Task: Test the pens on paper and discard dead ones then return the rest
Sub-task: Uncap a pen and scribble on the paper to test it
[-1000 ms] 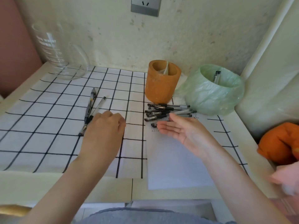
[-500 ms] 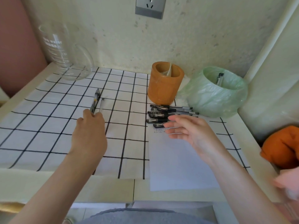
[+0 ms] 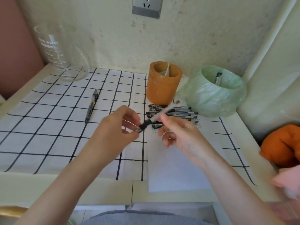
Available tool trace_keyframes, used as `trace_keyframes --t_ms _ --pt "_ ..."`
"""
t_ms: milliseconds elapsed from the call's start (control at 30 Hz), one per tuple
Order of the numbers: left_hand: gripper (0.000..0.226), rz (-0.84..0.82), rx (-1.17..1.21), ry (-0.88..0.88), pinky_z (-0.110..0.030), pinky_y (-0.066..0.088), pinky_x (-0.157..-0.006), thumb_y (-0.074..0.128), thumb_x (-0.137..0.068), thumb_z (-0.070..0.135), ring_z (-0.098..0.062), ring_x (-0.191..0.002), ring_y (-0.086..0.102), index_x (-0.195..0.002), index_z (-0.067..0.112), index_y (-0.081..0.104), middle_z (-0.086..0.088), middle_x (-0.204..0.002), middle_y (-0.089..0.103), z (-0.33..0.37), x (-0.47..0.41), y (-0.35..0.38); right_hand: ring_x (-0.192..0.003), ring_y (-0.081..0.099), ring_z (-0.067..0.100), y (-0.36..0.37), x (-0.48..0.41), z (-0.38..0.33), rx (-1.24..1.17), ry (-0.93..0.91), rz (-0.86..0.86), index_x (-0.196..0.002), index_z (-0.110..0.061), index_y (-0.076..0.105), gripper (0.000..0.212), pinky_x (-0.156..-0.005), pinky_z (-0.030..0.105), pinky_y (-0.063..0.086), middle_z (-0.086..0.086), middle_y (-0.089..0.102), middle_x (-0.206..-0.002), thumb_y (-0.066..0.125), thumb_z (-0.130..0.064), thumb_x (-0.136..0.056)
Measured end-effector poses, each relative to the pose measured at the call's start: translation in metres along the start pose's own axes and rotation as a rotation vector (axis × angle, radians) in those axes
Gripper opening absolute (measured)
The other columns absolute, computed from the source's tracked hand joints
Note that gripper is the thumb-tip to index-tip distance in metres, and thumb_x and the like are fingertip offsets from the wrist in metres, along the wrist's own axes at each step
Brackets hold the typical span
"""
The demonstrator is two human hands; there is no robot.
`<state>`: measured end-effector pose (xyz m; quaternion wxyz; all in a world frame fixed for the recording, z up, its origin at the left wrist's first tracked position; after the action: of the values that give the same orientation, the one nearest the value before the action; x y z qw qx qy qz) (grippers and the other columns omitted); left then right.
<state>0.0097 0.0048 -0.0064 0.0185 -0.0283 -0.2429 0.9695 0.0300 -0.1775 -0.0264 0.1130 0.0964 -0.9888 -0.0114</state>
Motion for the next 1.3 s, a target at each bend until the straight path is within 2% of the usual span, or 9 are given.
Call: trace_keyframes --t_ms 167,333,500,700,767,867,967,1200,1300 --pt "0.030 -0.124 -0.010 0.021 -0.019 0.051 -0.073 0.067 -0.080 0.007 -0.001 -0.083 0.061 -0.094 0.029 0.052 0.011 -0.090 0.063 0.002 0.004 0.018 -0.048 0.049 0.015 0.000 -0.001 0.000 -0.028 -0.071 0.044 -0.088 0.002 0.066 0.025 -0.050 0.024 0.041 0.000 0.059 -0.058 0.059 -0.022 -0.089" --pt "0.018 -0.213 0.028 -0.046 -0.015 0.047 -0.074 0.049 -0.091 0.035 0.004 -0.082 0.061 -0.108 0.030 0.054 0.012 -0.090 0.066 0.002 0.004 0.026 -0.048 0.050 0.016 -0.003 0.000 -0.004 -0.033 -0.116 0.051 -0.085 -0.001 0.067 0.020 -0.049 0.024 0.041 0.002 0.059 -0.059 0.058 -0.018 -0.091" --pt "0.026 -0.210 -0.003 -0.040 -0.013 0.038 -0.053 0.037 -0.098 0.027 -0.010 -0.062 0.052 -0.092 0.025 0.062 0.008 -0.068 0.057 0.003 0.003 0.032 -0.048 0.050 0.014 -0.004 0.003 -0.006 0.023 -0.150 0.040 -0.085 -0.003 0.067 0.020 -0.047 0.023 0.039 -0.001 0.061 -0.058 0.056 -0.018 -0.092" --pt "0.023 -0.159 -0.015 -0.008 -0.035 0.048 -0.082 0.038 -0.093 0.040 -0.018 -0.082 0.057 -0.089 0.033 0.060 0.003 -0.087 0.066 0.006 0.005 0.037 -0.051 0.048 0.015 -0.006 0.004 -0.008 0.036 -0.172 -0.001 -0.087 -0.002 0.067 0.031 -0.050 0.023 0.038 -0.001 0.060 -0.060 0.060 -0.032 -0.083" --pt "0.024 -0.131 0.011 0.001 -0.042 0.050 -0.081 0.040 -0.093 0.041 -0.020 -0.077 0.057 -0.087 0.033 0.062 0.002 -0.085 0.067 0.010 0.005 0.038 -0.051 0.047 0.015 -0.007 0.005 -0.010 0.005 -0.178 -0.009 -0.084 -0.005 0.067 0.030 -0.050 0.021 0.039 0.000 0.059 -0.060 0.060 -0.034 -0.080" --pt "0.025 -0.118 0.096 -0.006 -0.022 0.038 -0.051 0.044 -0.093 0.037 -0.013 -0.049 0.039 -0.085 0.030 0.067 0.012 -0.053 0.056 0.016 0.004 0.039 -0.049 0.048 0.013 -0.009 0.006 -0.013 -0.058 -0.175 -0.021 -0.079 -0.007 0.067 0.025 -0.049 0.018 0.040 0.003 0.055 -0.059 0.058 -0.030 -0.081" --pt "0.026 -0.132 0.188 -0.028 -0.015 0.022 -0.041 0.047 -0.092 0.034 -0.008 -0.041 0.023 -0.085 0.024 0.070 0.011 -0.035 0.038 0.020 0.002 0.039 -0.049 0.044 0.013 -0.010 0.006 -0.014 -0.094 -0.177 -0.030 -0.078 -0.007 0.066 0.024 -0.048 0.017 0.040 0.001 0.054 -0.057 0.057 -0.029 -0.081" --pt "0.026 -0.189 0.165 -0.069 -0.009 0.025 -0.036 0.050 -0.087 0.046 -0.005 -0.033 0.032 -0.092 0.029 0.069 0.012 -0.035 0.041 0.018 0.002 0.037 -0.048 0.047 0.015 -0.019 0.007 -0.016 -0.099 -0.192 -0.007 -0.078 -0.004 0.067 0.022 -0.046 0.021 0.039 0.003 0.057 -0.057 0.058 -0.023 -0.085" --pt "0.035 -0.234 -0.009 -0.109 -0.009 0.032 -0.049 0.046 -0.078 0.064 -0.001 -0.057 0.055 -0.103 0.043 0.061 0.005 -0.064 0.061 0.008 0.002 0.036 -0.045 0.051 0.015 -0.033 0.003 -0.018 -0.161 -0.170 0.170 -0.075 -0.006 0.064 0.018 -0.042 0.021 0.038 0.001 0.056 -0.053 0.061 -0.019 -0.086"
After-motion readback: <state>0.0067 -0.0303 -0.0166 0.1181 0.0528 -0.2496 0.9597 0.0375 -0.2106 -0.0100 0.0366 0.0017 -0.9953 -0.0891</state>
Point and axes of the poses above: each hand's wrist, its own x-axis away from the middle knuckle, its own y-axis out of the palm, z = x × y, the point moved 1 cm from there along -x, towards the middle knuckle
